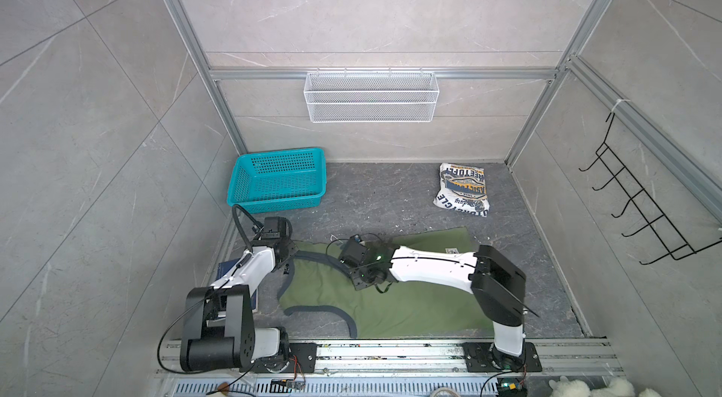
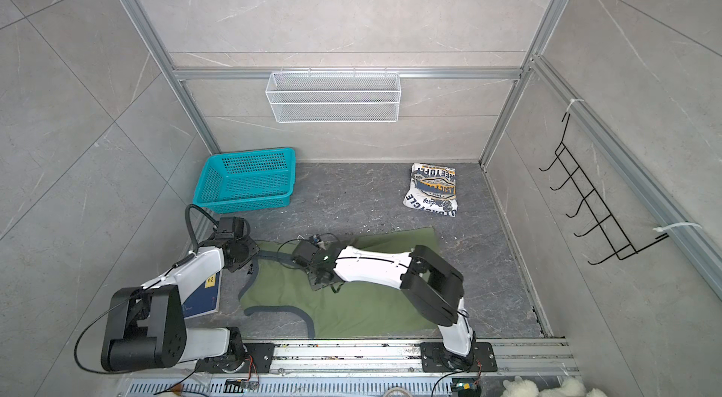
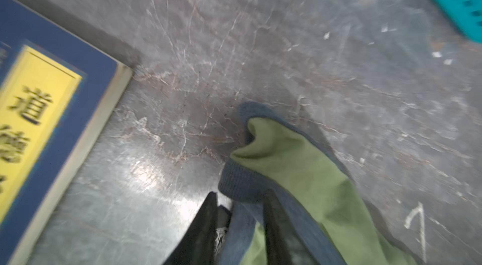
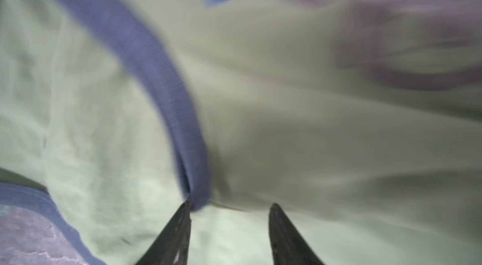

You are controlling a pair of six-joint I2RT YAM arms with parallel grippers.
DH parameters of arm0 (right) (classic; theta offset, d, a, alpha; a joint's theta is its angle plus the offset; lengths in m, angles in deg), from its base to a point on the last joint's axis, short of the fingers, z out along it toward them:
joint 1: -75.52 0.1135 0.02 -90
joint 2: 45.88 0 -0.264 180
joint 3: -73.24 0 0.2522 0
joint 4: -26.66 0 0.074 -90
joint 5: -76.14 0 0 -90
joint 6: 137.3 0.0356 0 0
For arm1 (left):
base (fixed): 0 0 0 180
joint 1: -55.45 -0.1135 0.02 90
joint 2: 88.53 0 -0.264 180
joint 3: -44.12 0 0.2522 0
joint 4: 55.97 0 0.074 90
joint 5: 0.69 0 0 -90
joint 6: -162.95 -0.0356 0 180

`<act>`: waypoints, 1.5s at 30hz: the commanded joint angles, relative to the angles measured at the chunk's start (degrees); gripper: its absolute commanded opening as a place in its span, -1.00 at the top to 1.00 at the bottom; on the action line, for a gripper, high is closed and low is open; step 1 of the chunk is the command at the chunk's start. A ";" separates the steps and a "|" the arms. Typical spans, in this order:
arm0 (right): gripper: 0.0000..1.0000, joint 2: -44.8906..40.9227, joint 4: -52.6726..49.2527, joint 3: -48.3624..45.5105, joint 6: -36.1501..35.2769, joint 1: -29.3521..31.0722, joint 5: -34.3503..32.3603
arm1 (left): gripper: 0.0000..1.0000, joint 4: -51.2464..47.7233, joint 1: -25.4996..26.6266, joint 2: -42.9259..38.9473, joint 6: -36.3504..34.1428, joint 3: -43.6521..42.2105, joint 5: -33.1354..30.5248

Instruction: Fold and stack the tank tops

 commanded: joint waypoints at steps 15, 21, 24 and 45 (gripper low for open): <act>-0.06 -11.54 9.81 -17.28 -6.78 -38.23 11.52 | 0.39 6.73 0.03 7.51 -2.29 4.05 10.66; -0.06 -6.99 12.75 -18.82 -7.08 -47.03 15.51 | 0.43 3.69 -0.63 13.93 0.65 5.53 4.69; -0.06 -4.43 13.34 -19.41 -6.45 -50.46 15.27 | 0.43 4.58 -0.80 14.60 1.94 4.43 3.60; -0.03 -4.35 14.10 -21.10 -3.65 -58.23 12.57 | 0.34 6.19 -5.00 16.66 1.37 8.35 7.12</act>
